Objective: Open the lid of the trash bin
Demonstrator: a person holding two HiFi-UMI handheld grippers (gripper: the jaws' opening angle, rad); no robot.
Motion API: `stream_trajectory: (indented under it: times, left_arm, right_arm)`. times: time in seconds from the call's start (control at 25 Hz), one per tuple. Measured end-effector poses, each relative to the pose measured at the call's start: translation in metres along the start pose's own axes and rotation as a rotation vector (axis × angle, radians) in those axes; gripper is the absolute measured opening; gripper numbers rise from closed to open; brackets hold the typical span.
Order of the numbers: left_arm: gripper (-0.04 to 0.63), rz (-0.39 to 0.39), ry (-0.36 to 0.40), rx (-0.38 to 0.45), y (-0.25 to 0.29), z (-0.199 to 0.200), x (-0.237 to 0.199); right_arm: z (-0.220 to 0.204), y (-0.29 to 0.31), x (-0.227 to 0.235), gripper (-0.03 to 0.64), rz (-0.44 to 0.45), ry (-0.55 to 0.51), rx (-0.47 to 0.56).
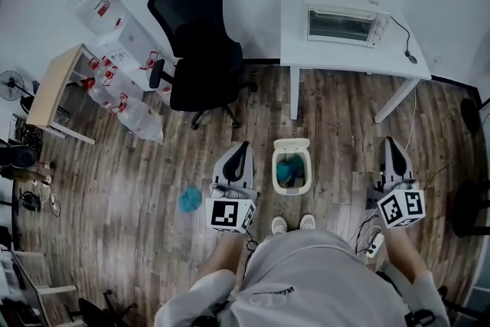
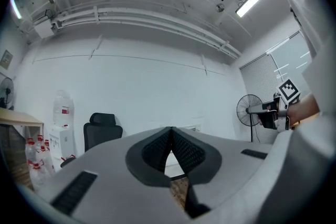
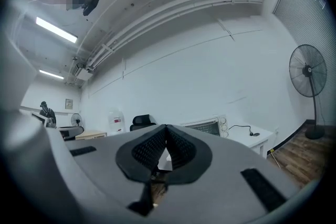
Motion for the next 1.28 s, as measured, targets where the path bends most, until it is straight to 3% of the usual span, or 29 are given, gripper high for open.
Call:
stream_trajectory:
  times: [1.28]
  left_arm:
    - [-0.002, 0.004, -0.008, 0.014, -0.003, 0.015, 0.005]
  right_arm:
    - [-0.004, 0.015, -0.010, 0.015, 0.042, -0.003, -0.026]
Point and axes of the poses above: the fingertips, and each gripper's own axes: y forward along the fingers, x to its right, z out of its top, the point moved 4 cm from there along -y, backward along the fingers, and after that the axes turned 9 degrees about -x, right-handed, at the moved point
